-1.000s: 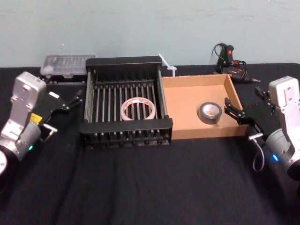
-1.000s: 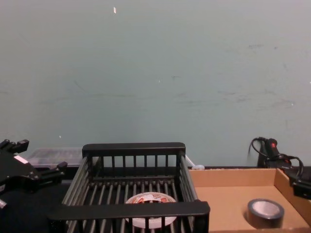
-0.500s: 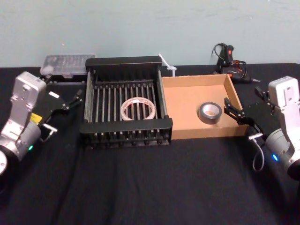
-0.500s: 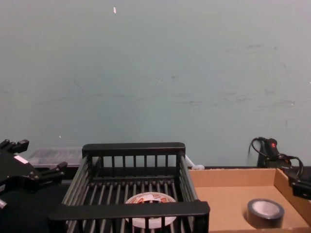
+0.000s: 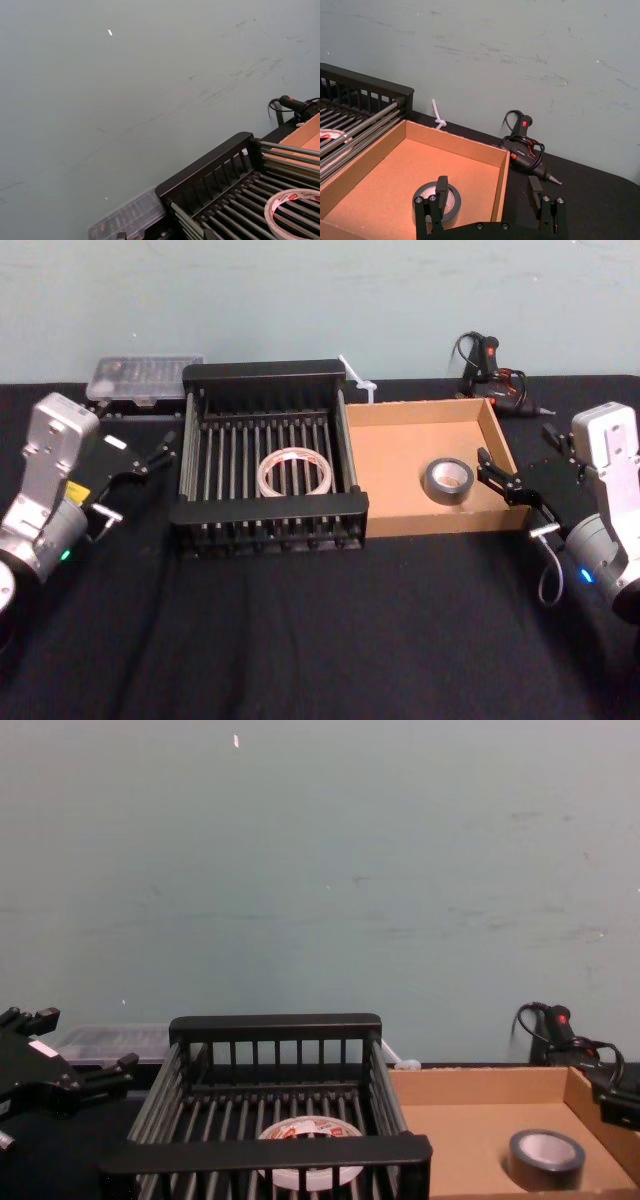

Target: Pick up the white tape and place it into the black box , Pick up the silver tape and place it into the brown box.

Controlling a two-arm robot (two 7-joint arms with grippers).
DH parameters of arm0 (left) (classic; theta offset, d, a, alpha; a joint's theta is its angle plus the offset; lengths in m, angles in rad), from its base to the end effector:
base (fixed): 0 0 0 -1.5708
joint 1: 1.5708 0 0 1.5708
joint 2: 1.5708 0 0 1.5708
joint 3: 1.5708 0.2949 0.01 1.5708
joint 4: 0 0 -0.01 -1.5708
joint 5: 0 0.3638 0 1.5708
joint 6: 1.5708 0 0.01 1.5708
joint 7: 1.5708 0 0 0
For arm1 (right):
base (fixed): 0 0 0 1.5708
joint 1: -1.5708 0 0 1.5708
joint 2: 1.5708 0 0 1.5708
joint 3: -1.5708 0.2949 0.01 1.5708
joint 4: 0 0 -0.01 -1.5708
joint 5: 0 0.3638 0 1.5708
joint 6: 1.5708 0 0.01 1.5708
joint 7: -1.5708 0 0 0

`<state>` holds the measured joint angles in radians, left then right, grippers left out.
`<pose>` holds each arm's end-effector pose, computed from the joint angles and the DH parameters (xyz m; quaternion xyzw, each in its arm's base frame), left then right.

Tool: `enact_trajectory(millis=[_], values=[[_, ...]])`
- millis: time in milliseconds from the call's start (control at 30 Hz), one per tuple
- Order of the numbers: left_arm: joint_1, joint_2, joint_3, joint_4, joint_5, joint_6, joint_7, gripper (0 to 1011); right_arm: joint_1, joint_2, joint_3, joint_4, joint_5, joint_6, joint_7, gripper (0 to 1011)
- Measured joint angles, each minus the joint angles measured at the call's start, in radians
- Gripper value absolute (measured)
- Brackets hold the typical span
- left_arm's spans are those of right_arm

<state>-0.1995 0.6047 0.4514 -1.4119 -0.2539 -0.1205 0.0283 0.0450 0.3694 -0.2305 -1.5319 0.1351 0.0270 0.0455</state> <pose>0.4109 0.0709 -0.3168 0.1416 -0.1324 0.5799 0.7913 0.3874 -0.0338 -0.3126 -0.1149 -0.0565 -0.6076 0.7838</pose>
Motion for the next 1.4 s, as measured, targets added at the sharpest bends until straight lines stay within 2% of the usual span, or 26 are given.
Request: enact_trajectory(millis=[1400], values=[[0.0,0.0,0.0,0.0,0.0,0.0,0.0,1001,0.0,0.0,0.0,0.0,0.001,0.0,0.0,1003]])
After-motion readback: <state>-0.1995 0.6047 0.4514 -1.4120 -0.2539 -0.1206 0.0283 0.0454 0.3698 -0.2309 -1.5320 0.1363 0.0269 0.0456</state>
